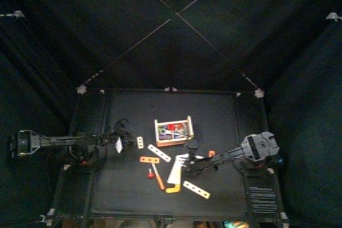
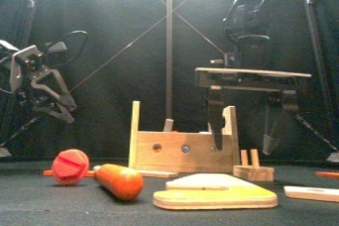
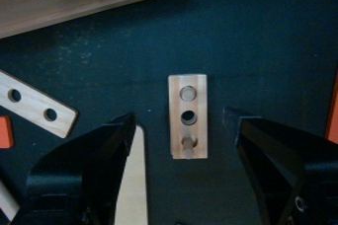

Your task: Grab 3 holed block

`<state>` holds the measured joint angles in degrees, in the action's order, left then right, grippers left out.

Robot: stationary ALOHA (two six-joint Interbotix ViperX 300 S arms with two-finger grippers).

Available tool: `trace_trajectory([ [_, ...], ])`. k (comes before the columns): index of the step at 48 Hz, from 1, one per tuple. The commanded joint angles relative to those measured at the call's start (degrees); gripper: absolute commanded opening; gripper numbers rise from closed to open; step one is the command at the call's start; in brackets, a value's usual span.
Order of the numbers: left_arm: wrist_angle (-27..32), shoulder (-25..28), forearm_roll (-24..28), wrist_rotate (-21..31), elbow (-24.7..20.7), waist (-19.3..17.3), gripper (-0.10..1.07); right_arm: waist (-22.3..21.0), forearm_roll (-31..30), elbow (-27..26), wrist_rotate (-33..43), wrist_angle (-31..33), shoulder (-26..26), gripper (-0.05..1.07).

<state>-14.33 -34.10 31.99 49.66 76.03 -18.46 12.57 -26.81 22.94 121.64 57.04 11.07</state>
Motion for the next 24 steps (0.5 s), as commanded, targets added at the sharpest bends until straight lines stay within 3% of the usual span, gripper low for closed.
trace_trajectory([
  [1, -0.3, 0.1, 0.1, -0.1, -0.4, 0.1, 0.85, 1.1, -1.2, -0.4, -0.3, 0.4, -4.0, 1.0],
  [12, 0.7, 0.1, -1.9, 1.2, -0.9, -0.2, 0.85, 3.9, -7.2, 1.1, -0.2, 1.1, -7.8, 1.0],
  [20, 11.2, 0.0, -17.8, 4.2, -3.5, -0.1, 0.86, 4.3, -7.9, 4.2, 0.2, 1.1, -9.0, 1.0],
  [24, 18.1, -0.1, -20.3, 3.4, -5.1, 0.1, 0.86, 4.3, -8.0, 5.8, 0.1, 1.1, -9.3, 1.0],
])
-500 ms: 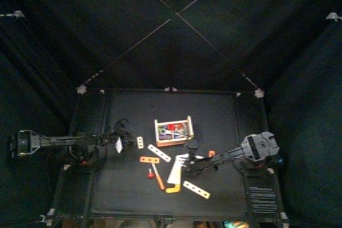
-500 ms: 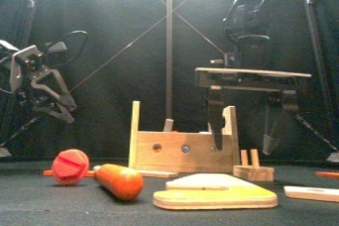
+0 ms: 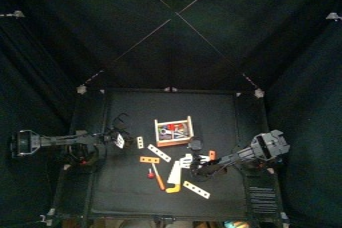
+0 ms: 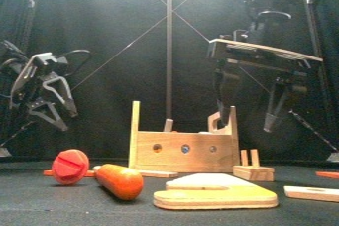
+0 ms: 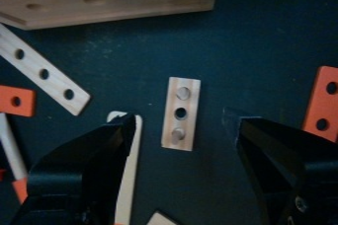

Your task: Grab 3 holed block

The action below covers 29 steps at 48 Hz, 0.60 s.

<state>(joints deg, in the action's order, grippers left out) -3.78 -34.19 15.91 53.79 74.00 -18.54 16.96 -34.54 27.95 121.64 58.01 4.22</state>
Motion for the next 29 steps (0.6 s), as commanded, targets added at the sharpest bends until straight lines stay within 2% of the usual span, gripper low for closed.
trace_trajectory([
  [1, 9.1, 0.0, -4.2, -0.8, -3.5, 0.2, 0.86, -0.1, -0.3, 1.1, 0.1, 0.2, -2.6, 1.0],
  [7, 18.6, 0.0, -5.0, -0.8, -6.8, 0.2, 0.87, -0.4, -0.9, 2.8, -0.1, 0.2, -3.4, 1.0],
  [17, 32.8, 2.5, -10.6, -0.4, -10.9, 0.4, 0.92, -0.4, -2.6, 5.9, 0.2, 0.2, -3.9, 1.0],
  [23, 34.4, 5.2, -12.9, -0.4, -13.5, 0.9, 0.99, -0.3, -4.3, 7.6, 0.0, 0.2, -3.9, 1.0],
  [29, 34.4, 11.1, -17.4, -0.4, -16.9, 2.3, 1.02, -0.4, -5.4, 9.5, 0.1, 0.2, -4.7, 1.0],
])
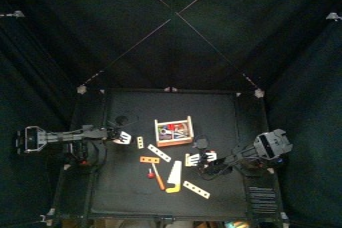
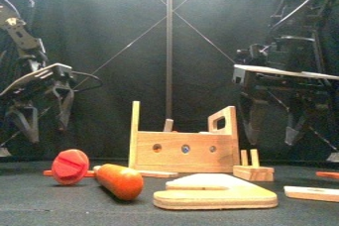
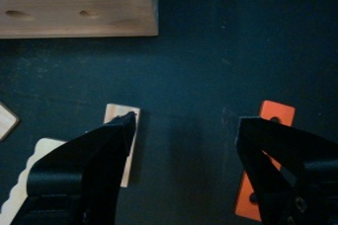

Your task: Grab 3 holed block

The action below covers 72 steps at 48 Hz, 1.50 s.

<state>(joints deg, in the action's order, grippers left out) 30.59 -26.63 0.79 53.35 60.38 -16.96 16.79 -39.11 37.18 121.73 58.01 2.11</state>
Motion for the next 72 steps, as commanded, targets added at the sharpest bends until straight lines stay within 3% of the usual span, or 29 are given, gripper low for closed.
trace_trajectory([
  [1, 0.0, 4.7, -2.7, 0.1, -3.7, 0.7, 1.02, -0.1, -1.0, 0.5, 0.1, 0.2, -2.8, 1.0],
  [11, -0.2, 18.1, -2.9, 0.8, -8.4, 0.6, 1.02, 0.2, -2.6, 1.8, -0.1, 0.2, -3.9, 1.0],
  [17, -3.0, 23.3, -1.9, 4.6, -10.6, 0.9, 1.02, 0.2, -2.9, 1.8, -0.1, 0.2, -4.0, 1.0],
  [25, -6.0, 24.0, 2.7, 10.3, -11.2, 0.5, 1.02, 0.2, -2.5, 1.8, -0.1, 0.2, -4.0, 1.0],
  [42, -3.7, 26.7, 10.2, 23.6, -12.0, 0.9, 1.02, 0.0, -2.8, 1.8, 0.1, 0.1, -4.0, 1.0],
  [59, 9.3, 31.7, 12.4, 24.7, -18.1, 1.1, 1.01, 0.2, -2.5, 2.3, 0.2, 0.1, -4.0, 1.0],
  [72, 11.3, 32.4, 11.9, 24.8, -17.3, 1.2, 0.98, 0.1, -2.5, 2.3, 0.3, 0.1, -4.0, 1.0],
])
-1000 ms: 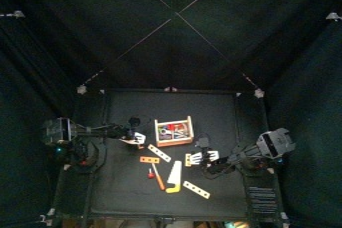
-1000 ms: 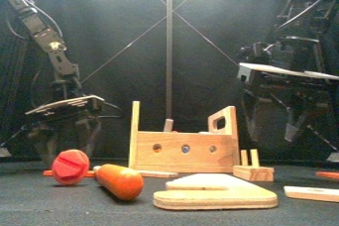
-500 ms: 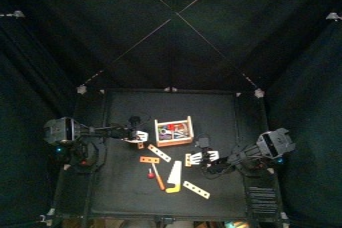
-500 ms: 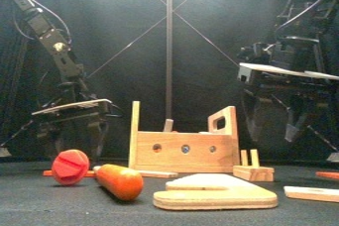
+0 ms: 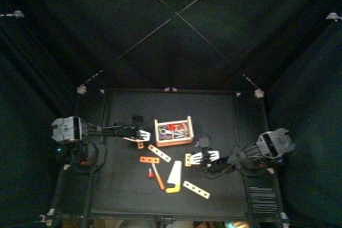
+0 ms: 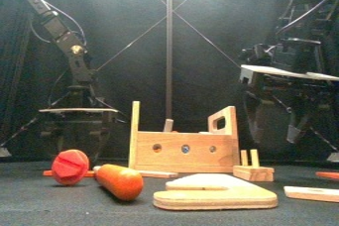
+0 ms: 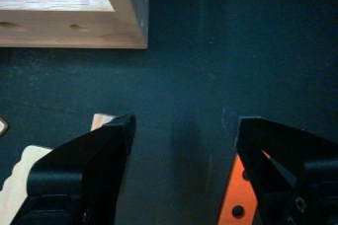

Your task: Grab 3 holed block

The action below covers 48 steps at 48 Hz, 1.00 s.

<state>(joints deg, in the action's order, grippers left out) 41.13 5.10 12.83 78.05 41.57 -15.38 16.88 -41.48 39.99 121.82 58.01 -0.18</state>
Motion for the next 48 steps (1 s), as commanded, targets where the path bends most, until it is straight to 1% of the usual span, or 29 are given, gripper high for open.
trace_trajectory([
  [1, 0.7, 0.8, -0.3, 0.1, 1.6, -0.4, 0.97, -0.1, -0.1, -0.5, 0.2, 0.1, -1.7, 1.0],
  [8, 0.6, 0.8, -0.5, 0.0, 2.0, -0.4, 0.82, -0.2, -0.1, -0.4, 0.2, 0.1, -1.7, 1.0],
  [15, 0.6, 0.7, -0.5, -0.1, 2.0, -0.3, 0.65, -0.2, -0.1, -0.4, 0.2, 0.1, -1.7, 1.0],
  [21, 0.7, 0.3, -0.4, -0.4, 2.0, -0.2, 0.56, -0.2, -0.1, -0.4, 0.2, 0.1, -1.7, 1.0],
  [31, 1.4, -3.2, 1.6, -1.1, 1.2, 0.5, 0.55, -0.3, -0.1, -0.4, 0.2, 0.1, -1.7, 1.0],
  [41, 5.3, -7.2, 2.1, -1.1, 1.4, 1.2, 0.55, -0.3, -0.1, -0.4, 0.1, 0.1, -1.8, 1.0],
  [48, 5.8, -8.7, 2.7, -1.1, 1.4, 1.9, 0.55, -0.3, -0.1, -0.4, 0.1, 0.1, -1.7, 1.0],
])
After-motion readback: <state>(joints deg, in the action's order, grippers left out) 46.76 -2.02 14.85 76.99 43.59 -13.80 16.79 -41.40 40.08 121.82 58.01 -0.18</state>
